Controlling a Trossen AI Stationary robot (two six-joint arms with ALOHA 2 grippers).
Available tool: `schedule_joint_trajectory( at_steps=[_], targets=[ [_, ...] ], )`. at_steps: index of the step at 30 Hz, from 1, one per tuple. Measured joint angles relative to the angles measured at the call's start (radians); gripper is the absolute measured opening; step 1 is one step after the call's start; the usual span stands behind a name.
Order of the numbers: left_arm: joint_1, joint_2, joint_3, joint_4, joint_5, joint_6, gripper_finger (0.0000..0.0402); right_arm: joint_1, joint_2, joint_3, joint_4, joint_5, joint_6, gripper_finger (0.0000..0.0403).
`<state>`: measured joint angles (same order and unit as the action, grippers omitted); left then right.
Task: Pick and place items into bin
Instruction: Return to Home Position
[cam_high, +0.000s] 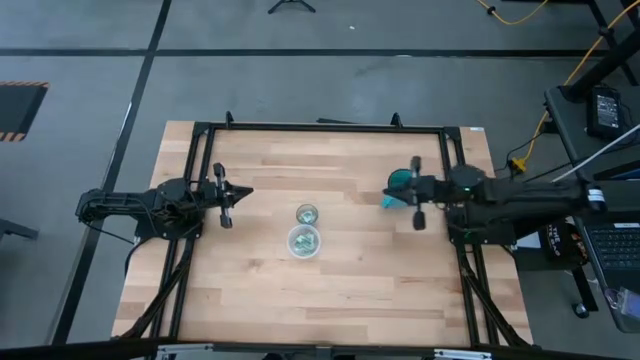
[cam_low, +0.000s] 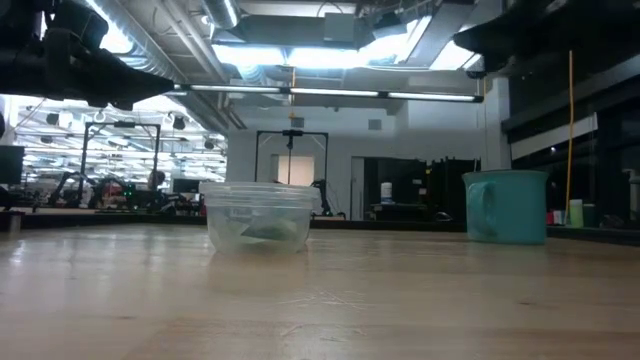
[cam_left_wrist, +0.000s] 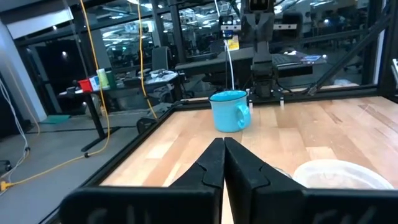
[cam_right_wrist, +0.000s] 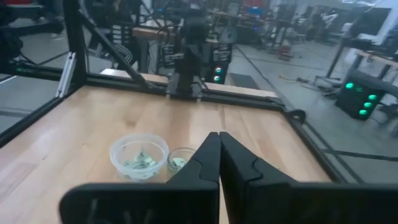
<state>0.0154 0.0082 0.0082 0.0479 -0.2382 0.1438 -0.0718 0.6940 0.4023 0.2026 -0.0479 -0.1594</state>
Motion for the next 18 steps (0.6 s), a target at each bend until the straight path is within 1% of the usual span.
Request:
schedule_joint_trajectory(
  at_steps=[3, 6, 8, 10, 13, 15, 18],
  targets=[
    [0.000, 0.000, 0.000, 0.000, 0.000, -0.001, 0.0005, 0.037, -0.134, 0.000, -0.126, 0.055, -0.002, 0.0002],
    [0.000, 0.000, 0.000, 0.000, -0.007, -0.001, 0.0002, 0.077, -0.230, -0.004, -0.195, 0.064, 0.002, 0.0002],
    [0.000, 0.000, 0.000, 0.000, -0.007, -0.001, 0.0001, 0.103, -0.278, -0.041, -0.162, 0.065, 0.021, 0.0002],
    [0.000, 0.000, 0.000, 0.000, -0.007, -0.001, 0.0002, 0.127, -0.307, -0.114, -0.082, 0.066, 0.045, 0.0002],
    [0.000, 0.000, 0.000, 0.001, -0.022, 0.002, 0.0003, 0.152, -0.326, -0.230, 0.018, 0.121, 0.055, 0.0002],
    [0.000, 0.000, 0.000, 0.004, -0.048, 0.016, 0.0001, 0.159, -0.338, -0.272, 0.062, 0.153, 0.054, 0.0001],
    [0.000, 0.000, 0.000, 0.006, -0.067, 0.016, 0.0002, 0.162, -0.353, -0.300, 0.097, 0.153, 0.057, 0.0001]
  ],
)
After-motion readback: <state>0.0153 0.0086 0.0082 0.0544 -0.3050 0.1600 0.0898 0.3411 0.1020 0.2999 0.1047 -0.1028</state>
